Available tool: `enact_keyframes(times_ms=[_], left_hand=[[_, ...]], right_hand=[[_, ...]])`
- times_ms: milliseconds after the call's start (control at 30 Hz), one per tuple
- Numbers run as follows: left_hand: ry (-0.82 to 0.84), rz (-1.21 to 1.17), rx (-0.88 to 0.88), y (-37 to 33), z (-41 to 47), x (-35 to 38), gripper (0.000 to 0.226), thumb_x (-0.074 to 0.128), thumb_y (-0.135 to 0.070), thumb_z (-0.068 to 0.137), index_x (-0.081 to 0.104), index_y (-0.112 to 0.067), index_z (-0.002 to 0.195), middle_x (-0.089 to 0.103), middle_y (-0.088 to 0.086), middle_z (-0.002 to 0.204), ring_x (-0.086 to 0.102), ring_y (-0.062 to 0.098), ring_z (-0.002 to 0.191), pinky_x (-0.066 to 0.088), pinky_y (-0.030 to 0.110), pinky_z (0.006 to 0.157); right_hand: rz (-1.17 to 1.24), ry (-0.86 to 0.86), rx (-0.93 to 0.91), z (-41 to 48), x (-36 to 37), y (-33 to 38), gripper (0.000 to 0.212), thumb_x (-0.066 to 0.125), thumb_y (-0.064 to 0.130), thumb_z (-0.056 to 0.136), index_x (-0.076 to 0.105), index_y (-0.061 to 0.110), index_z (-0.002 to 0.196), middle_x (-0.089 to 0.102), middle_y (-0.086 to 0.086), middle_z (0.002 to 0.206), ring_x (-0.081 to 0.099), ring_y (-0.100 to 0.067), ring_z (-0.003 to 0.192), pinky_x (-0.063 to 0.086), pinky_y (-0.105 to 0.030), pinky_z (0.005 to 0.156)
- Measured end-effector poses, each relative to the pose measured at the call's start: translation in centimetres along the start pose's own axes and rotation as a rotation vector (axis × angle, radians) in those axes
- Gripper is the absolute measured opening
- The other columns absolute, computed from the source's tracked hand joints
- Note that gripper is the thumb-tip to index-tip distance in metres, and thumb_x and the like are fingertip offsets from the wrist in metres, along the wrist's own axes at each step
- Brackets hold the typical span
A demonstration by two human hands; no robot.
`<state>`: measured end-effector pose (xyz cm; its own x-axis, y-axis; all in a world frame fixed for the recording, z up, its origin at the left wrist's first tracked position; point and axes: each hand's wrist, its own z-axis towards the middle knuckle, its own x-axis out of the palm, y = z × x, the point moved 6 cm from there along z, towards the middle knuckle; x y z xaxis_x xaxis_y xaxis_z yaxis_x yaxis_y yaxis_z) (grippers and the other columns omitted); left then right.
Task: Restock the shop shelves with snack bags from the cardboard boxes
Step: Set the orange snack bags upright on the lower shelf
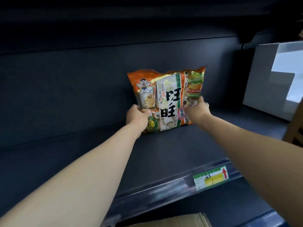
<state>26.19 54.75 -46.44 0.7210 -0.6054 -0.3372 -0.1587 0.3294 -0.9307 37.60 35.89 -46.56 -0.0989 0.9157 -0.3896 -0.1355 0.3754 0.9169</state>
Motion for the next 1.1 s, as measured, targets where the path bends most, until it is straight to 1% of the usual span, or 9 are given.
enact_keyframes(times_ms=[167,300,400,500,633,800,900,1000,1100], left_hand=[[-0.043,0.001,0.016,-0.7,0.8,0.7,0.022,0.060,-0.018,0.091,0.043,-0.012,0.104,0.054,0.004,0.105,0.061,0.027,0.101,0.055,0.039,0.087],[0.028,0.147,0.068,-0.4,0.1,1.4,0.029,0.057,-0.013,0.093,0.051,-0.014,0.121,0.050,-0.002,0.119,0.049,0.012,0.096,0.037,0.015,0.056],[0.009,0.153,0.094,-0.6,-0.7,0.9,0.032,0.056,-0.010,0.093,0.053,-0.015,0.125,0.051,0.002,0.132,0.052,0.015,0.108,0.040,0.017,0.066],[0.004,0.152,0.140,-0.7,-2.1,0.3,0.027,0.053,-0.007,0.093,0.057,-0.014,0.118,0.055,0.003,0.126,0.053,0.015,0.103,0.040,0.022,0.074],[0.078,0.181,0.229,-1.3,-5.7,-0.5,0.017,0.054,-0.006,0.092,0.062,-0.014,0.105,0.058,0.001,0.107,0.054,0.014,0.088,0.043,0.020,0.068],[0.229,0.208,0.296,-0.8,-11.9,-2.8,0.017,0.055,-0.001,0.087,0.066,-0.011,0.095,0.061,0.003,0.091,0.054,0.017,0.083,0.046,0.026,0.075],[0.374,0.241,0.251,1.6,-17.1,-4.4,0.024,0.056,0.002,0.085,0.059,-0.019,0.075,0.056,-0.005,0.070,0.054,0.016,0.070,0.047,0.026,0.071],[0.552,0.395,0.194,5.1,-21.8,-5.2,0.016,0.060,0.000,0.084,0.061,-0.014,0.075,0.060,0.003,0.072,0.056,0.017,0.070,0.052,0.031,0.074],[0.694,0.657,0.094,9.5,-24.8,-6.3,0.012,0.060,-0.007,0.087,0.070,-0.003,0.092,0.063,0.007,0.081,0.059,0.020,0.077,0.051,0.031,0.072]], right_hand=[[0.016,0.085,-0.179,0.1,1.8,1.0,0.062,0.052,0.017,0.094,0.024,0.016,0.148,0.033,-0.010,0.149,0.047,-0.027,0.123,0.044,-0.033,0.096],[-0.084,0.229,-0.184,-0.9,3.3,0.5,0.059,0.050,0.019,0.097,0.024,0.012,0.150,0.037,-0.009,0.150,0.048,-0.023,0.124,0.041,-0.026,0.092],[-0.126,0.206,-0.196,-1.8,2.6,0.3,0.058,0.054,0.019,0.096,0.030,0.011,0.148,0.038,-0.006,0.150,0.041,-0.024,0.134,0.035,-0.023,0.096],[-0.161,0.156,-0.223,-3.6,1.9,0.2,0.050,0.053,0.018,0.096,0.040,0.011,0.143,0.045,-0.005,0.146,0.045,-0.024,0.130,0.036,-0.023,0.094],[-0.147,0.087,-0.238,-7.6,1.4,0.8,0.036,0.054,0.013,0.094,0.056,0.007,0.129,0.060,-0.010,0.128,0.057,-0.026,0.115,0.047,-0.032,0.095],[-0.161,0.046,-0.286,-15.4,1.6,0.8,0.029,0.055,0.012,0.091,0.064,0.009,0.118,0.065,-0.010,0.119,0.058,-0.024,0.111,0.045,-0.033,0.098],[-0.221,0.054,-0.288,-21.4,2.0,-1.0,0.025,0.055,0.012,0.090,0.066,0.008,0.112,0.067,-0.010,0.114,0.060,-0.024,0.110,0.043,-0.029,0.093],[-0.296,0.175,-0.238,-26.5,3.5,-4.6,0.018,0.056,0.010,0.088,0.069,0.007,0.102,0.071,-0.012,0.102,0.064,-0.026,0.098,0.046,-0.029,0.084],[-0.493,0.487,-0.133,-30.6,6.1,-8.1,0.015,0.057,0.013,0.089,0.069,0.009,0.097,0.070,-0.012,0.105,0.063,-0.024,0.093,0.047,-0.030,0.081]])
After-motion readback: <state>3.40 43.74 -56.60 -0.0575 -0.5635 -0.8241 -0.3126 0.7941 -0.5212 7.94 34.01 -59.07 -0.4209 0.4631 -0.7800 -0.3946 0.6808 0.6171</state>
